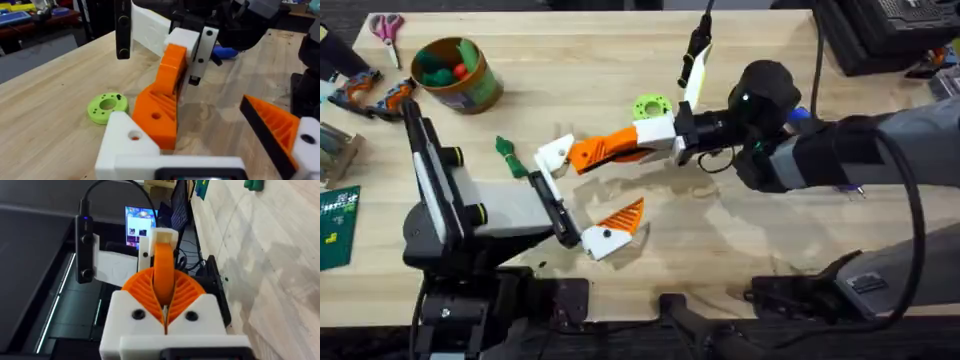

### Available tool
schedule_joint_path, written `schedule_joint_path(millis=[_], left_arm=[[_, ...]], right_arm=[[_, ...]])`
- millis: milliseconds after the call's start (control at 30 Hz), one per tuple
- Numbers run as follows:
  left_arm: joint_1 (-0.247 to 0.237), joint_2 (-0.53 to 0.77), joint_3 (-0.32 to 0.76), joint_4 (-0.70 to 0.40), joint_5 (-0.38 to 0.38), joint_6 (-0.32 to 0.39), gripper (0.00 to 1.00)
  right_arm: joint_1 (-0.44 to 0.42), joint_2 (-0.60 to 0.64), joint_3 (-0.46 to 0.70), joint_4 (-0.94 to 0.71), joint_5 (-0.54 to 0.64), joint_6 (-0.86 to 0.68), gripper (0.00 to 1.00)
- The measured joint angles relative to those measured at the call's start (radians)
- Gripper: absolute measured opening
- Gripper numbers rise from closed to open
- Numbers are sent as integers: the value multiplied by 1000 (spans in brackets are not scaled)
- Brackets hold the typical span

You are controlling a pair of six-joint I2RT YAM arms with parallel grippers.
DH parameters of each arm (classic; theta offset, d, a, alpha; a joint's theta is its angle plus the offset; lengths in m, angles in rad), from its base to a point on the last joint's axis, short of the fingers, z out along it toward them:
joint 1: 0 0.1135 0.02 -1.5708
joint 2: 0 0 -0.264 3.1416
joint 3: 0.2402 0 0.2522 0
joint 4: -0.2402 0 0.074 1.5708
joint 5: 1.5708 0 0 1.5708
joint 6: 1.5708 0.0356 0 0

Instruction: Pick up the gripper from the table and insert it into the empty holder that is missing its gripper. Then pick up a screw, insert it into the mounting hole, and use the screwdriver to tighten it. Finally, clean up the table by picking up the vegetable and placing it into the bucket.

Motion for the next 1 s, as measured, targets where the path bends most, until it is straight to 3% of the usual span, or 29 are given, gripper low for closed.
schedule_joint_path(millis=[1000], left_arm=[[3,0,0,-1,-11,-11,985]], right_arm=[[65,-2,31,-88,68,-109,9]])
